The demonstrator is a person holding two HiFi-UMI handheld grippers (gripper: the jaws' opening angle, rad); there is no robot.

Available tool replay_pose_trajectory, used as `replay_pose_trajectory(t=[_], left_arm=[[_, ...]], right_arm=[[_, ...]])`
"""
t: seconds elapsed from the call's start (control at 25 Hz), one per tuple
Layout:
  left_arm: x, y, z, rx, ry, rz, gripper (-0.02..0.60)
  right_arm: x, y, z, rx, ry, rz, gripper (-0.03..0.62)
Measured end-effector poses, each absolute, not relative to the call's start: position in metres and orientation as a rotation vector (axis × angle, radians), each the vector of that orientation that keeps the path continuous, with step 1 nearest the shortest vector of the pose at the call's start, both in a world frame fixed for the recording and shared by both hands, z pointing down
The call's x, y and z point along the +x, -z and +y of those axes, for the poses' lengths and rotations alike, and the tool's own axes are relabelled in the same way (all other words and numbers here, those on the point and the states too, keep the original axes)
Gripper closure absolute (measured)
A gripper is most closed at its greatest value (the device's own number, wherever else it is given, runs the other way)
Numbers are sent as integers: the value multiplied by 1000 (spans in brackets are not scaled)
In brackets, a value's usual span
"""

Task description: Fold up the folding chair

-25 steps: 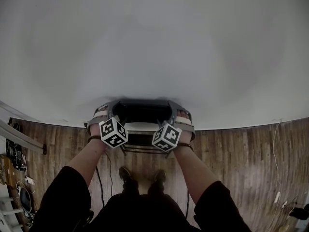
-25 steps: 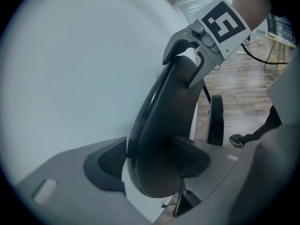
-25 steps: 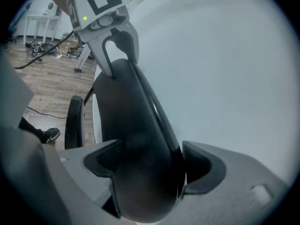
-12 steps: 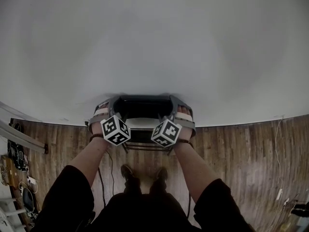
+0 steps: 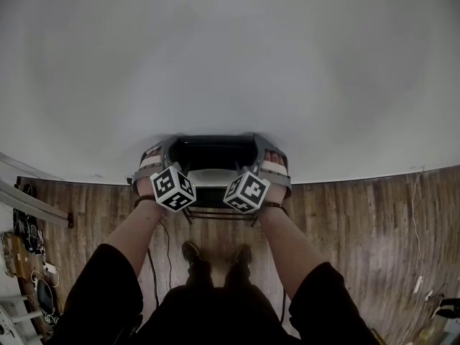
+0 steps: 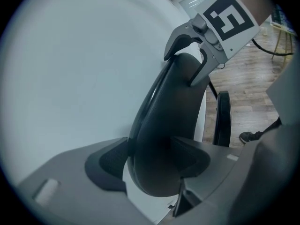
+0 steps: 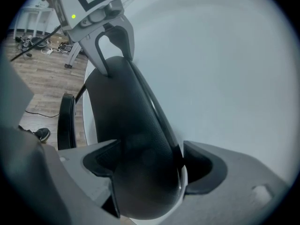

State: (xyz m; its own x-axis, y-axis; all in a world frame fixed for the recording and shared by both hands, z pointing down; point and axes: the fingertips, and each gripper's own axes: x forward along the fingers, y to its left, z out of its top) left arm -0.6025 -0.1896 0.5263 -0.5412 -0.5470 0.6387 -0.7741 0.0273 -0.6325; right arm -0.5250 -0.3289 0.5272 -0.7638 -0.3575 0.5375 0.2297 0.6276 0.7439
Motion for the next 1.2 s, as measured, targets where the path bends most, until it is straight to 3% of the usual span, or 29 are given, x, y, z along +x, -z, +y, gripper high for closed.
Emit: replay_pose_trajectory(t=[0.6,0.88,1.2], left_arm=[[-607,-522,-192,1345,-1537,-2095,301],[-604,-515,-187,1351,-1556,-2087,353],[-599,-503,-175,1355,-1552,-2088,354]], right_arm=[[-526,-522,-333,180,1144,-2175,192],[-525,-524,-330,121,1095,-2170,194],[-516,-522,-330,87,1078,-2186,194]])
